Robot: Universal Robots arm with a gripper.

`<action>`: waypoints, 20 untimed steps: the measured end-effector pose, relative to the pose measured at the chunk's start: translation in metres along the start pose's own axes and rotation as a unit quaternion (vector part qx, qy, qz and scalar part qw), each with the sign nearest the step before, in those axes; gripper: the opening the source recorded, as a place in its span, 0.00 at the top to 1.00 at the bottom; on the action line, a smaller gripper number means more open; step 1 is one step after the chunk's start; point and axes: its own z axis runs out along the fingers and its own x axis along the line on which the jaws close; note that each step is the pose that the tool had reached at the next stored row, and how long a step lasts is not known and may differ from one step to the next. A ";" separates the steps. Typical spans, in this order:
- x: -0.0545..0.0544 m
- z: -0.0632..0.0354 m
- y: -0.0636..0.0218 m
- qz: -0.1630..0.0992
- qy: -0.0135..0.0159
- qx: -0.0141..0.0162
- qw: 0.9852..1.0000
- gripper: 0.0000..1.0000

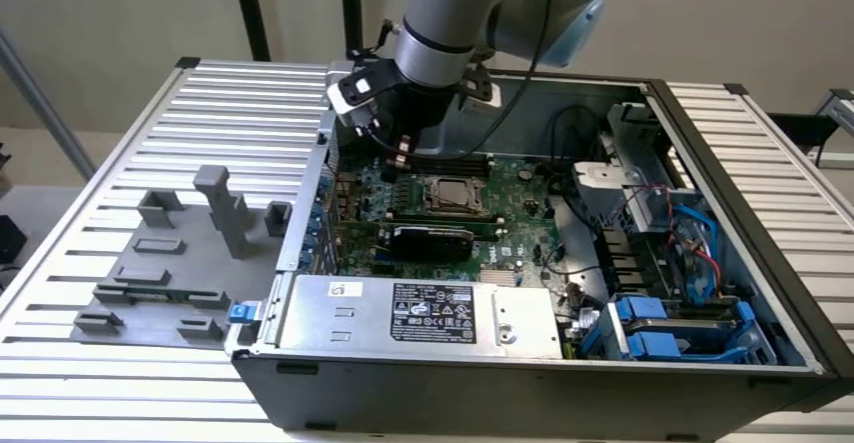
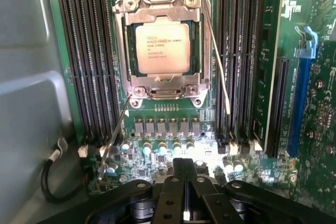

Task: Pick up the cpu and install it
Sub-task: 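Install the first cpu locking lever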

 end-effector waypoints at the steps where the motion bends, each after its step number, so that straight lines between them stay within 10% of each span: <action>1: 0.000 -0.0006 -0.0003 0.004 0.004 0.000 1.000 0.89; 11: 0.000 -0.0037 -0.0034 0.042 0.039 0.002 0.998 0.89; 20: 0.000 -0.0037 -0.0044 0.055 0.084 0.005 0.995 0.89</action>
